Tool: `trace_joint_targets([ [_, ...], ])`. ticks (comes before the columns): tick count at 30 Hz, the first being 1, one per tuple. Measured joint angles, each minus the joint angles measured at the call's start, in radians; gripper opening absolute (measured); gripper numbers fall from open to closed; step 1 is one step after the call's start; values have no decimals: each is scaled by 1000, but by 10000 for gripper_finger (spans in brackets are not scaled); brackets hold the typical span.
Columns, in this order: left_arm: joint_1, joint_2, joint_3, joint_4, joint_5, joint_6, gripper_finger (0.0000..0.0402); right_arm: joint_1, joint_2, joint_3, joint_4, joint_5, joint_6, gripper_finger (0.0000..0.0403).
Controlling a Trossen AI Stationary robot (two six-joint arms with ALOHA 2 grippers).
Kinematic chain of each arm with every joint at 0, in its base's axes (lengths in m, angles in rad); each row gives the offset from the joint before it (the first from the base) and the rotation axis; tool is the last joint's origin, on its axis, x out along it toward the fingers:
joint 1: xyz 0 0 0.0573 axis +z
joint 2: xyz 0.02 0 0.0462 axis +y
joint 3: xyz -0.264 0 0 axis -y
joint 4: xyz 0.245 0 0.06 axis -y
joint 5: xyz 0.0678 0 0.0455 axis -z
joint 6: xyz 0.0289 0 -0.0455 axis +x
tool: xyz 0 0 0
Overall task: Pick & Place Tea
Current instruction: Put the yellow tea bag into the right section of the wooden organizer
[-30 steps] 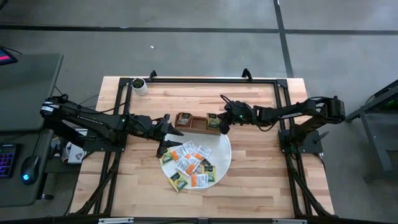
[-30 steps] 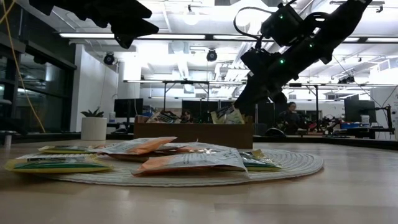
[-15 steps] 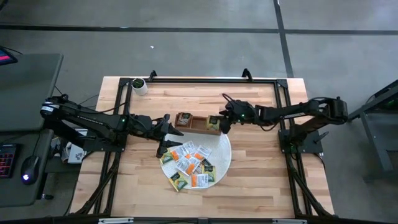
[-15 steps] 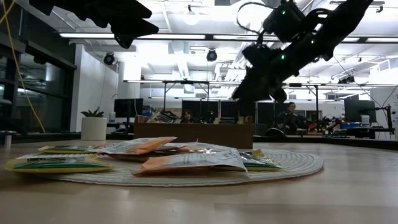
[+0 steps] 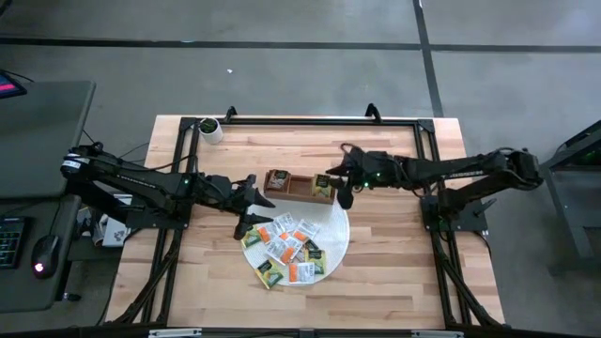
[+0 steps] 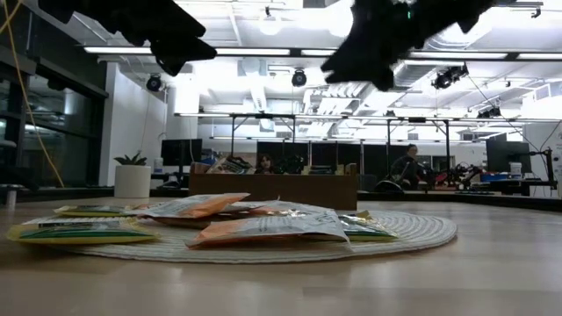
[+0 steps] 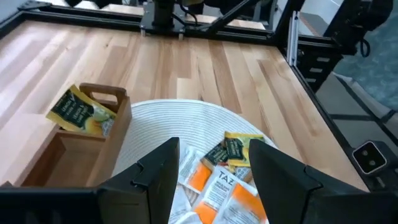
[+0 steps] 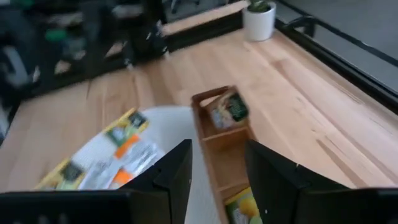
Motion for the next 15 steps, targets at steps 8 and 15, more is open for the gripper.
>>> trace_joint_targets([
  [8, -47, 0, 0, -53, 18, -22, 192, 132, 50, 179, -226, 93, -30, 140],
  [15, -185, 0, 0, -182, -69, -92, 192, 231, 155, 248, -232, 108, -5, 140],
])
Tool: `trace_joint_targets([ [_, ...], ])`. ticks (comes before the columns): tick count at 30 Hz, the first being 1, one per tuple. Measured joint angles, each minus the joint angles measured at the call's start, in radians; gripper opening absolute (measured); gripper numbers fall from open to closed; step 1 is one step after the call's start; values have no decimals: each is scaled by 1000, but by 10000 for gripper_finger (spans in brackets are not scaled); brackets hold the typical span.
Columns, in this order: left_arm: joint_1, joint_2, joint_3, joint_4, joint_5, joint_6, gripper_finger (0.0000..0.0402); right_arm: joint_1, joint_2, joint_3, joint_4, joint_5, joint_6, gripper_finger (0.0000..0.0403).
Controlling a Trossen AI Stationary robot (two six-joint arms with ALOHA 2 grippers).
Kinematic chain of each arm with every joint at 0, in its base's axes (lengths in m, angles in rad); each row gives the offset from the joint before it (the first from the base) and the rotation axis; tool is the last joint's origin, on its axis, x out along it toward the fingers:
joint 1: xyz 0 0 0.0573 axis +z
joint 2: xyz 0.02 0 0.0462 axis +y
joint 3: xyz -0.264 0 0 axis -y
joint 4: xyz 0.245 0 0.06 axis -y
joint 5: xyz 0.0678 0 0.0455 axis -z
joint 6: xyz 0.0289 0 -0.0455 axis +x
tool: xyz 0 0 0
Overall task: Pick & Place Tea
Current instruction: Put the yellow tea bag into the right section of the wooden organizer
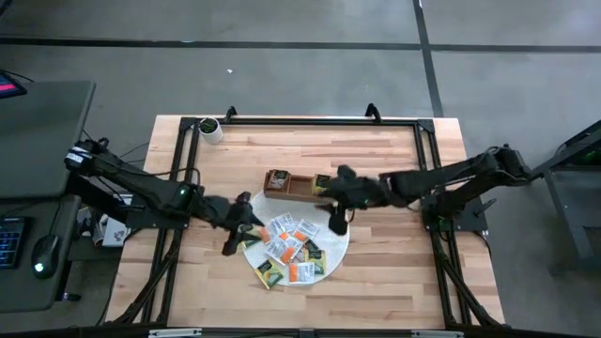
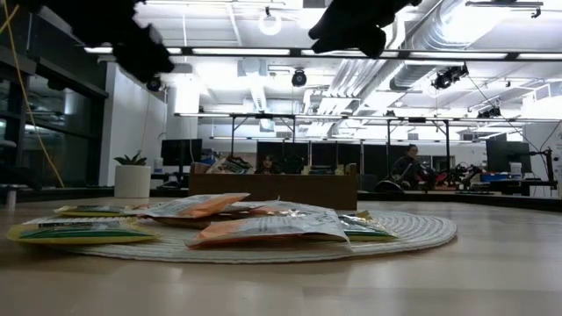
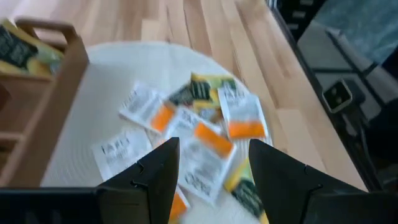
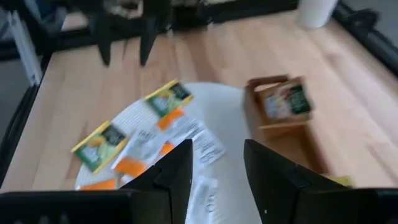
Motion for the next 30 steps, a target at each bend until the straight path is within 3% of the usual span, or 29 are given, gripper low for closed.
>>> trace_joint_targets([
  [12, -267, 0, 0, -168, -237, -182, 192, 111, 284, 159, 32, -1, 178, 128],
  [19, -388, 31, -2, -215, -349, -253, 192, 169, 463, 311, 30, -1, 332, 62],
  [23, -445, 76, -27, -197, -381, -315, 192, 203, 558, 411, 29, -1, 370, 7],
  [30, -498, 203, -108, 63, -385, -384, 192, 233, 709, 579, -69, -2, 462, 2],
])
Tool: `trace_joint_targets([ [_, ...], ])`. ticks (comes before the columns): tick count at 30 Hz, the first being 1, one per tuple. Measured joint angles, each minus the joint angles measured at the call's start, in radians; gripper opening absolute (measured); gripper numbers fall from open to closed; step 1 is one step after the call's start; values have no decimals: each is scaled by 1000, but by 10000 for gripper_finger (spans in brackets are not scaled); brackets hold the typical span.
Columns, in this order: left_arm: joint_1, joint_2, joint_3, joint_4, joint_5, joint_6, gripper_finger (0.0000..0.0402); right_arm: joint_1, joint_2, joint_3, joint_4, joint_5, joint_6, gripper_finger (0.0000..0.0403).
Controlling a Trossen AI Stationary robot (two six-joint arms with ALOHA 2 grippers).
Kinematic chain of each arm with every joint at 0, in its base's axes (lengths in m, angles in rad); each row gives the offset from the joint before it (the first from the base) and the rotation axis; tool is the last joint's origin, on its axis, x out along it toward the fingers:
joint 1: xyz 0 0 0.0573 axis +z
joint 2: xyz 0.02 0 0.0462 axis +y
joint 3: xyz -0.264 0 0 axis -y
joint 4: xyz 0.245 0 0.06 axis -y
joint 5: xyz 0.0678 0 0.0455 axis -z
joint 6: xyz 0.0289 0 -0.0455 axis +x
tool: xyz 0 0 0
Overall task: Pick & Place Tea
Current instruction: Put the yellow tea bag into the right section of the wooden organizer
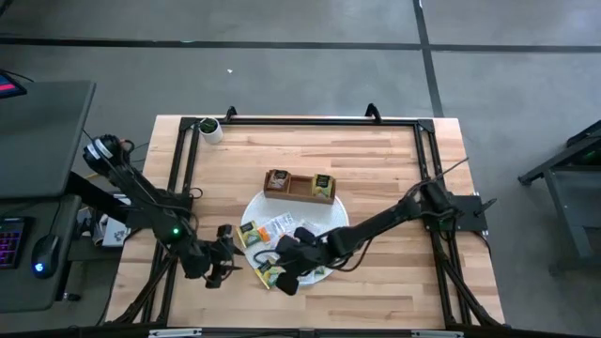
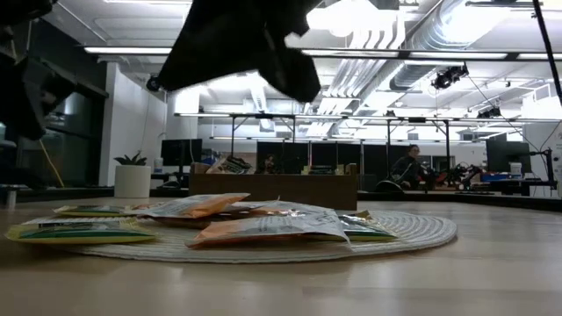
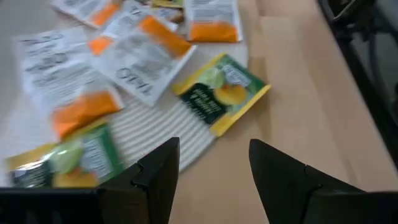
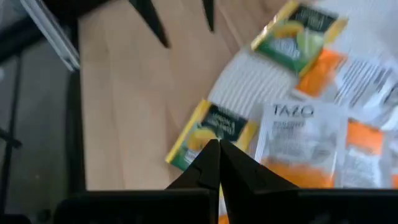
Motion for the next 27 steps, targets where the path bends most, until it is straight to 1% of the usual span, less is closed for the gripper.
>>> trace_joint_targets([
  [4, 3, 63, -3, 115, -2, -22, 192, 12, 70, 71, -45, -33, 2, 1],
  [8, 2, 101, -3, 188, -6, -55, 192, 23, 121, 123, -57, -52, 2, 1],
  [11, 2, 124, -3, 191, -8, -80, 192, 33, 146, 143, -37, -56, -10, 1],
  [14, 2, 143, -3, 178, -11, -115, 192, 38, 174, 155, 3, -81, -19, 0],
  [17, 2, 154, -4, 177, -10, -126, 192, 46, 198, 160, 5, -85, -20, 0],
  [25, 3, 164, -4, 171, -11, -144, 192, 48, 222, 161, 34, -95, -16, 0],
  [27, 2, 164, -4, 173, -28, -149, 192, 47, 225, 160, 31, -89, -17, 0],
])
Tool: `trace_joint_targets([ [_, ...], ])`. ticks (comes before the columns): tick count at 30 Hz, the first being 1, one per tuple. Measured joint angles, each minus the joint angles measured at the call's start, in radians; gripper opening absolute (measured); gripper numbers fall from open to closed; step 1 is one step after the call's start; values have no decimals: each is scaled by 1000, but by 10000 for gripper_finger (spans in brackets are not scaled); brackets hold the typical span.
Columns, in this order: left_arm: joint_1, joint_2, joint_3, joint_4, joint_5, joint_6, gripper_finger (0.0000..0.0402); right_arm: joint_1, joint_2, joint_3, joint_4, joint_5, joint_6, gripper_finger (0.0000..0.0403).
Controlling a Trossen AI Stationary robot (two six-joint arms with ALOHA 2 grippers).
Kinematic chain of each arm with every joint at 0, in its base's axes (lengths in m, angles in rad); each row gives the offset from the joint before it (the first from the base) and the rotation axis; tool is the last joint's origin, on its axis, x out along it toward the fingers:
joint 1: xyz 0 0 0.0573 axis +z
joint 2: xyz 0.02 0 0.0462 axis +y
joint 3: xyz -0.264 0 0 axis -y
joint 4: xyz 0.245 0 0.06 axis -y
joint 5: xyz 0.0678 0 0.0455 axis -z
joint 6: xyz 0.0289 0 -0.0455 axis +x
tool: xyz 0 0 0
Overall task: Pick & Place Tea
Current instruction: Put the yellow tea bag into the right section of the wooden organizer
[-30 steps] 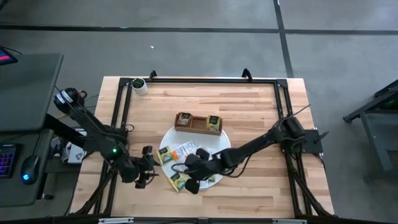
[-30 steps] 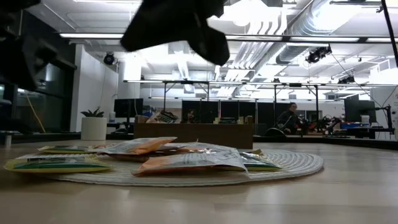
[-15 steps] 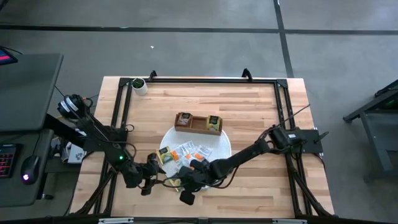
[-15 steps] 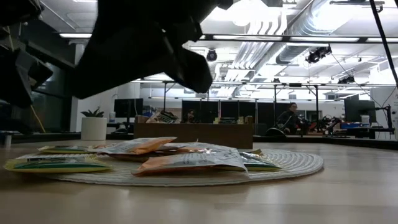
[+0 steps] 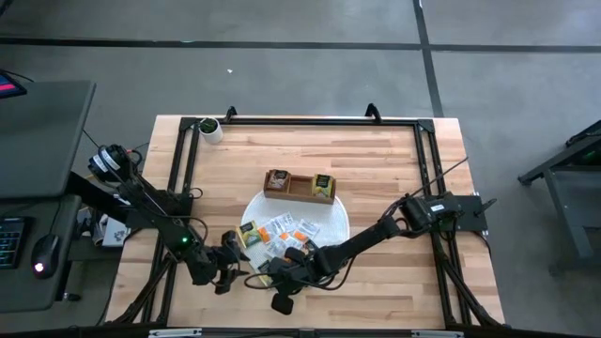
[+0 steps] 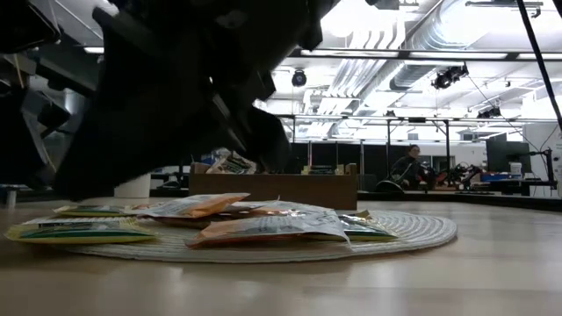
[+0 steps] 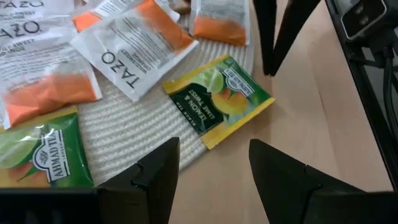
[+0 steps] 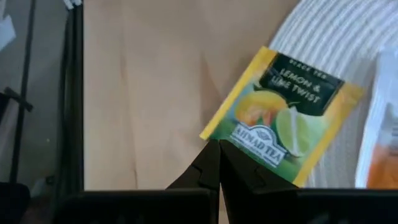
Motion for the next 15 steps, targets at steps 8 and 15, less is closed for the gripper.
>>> trace_joint_targets([
  [8, 0, 0, 0, 0, -30, -2, 192, -1, 6, 1, 31, -2, 0, 0],
  [15, 0, 0, 0, 0, -33, -3, 192, -9, 22, -1, 36, -7, 5, 0],
])
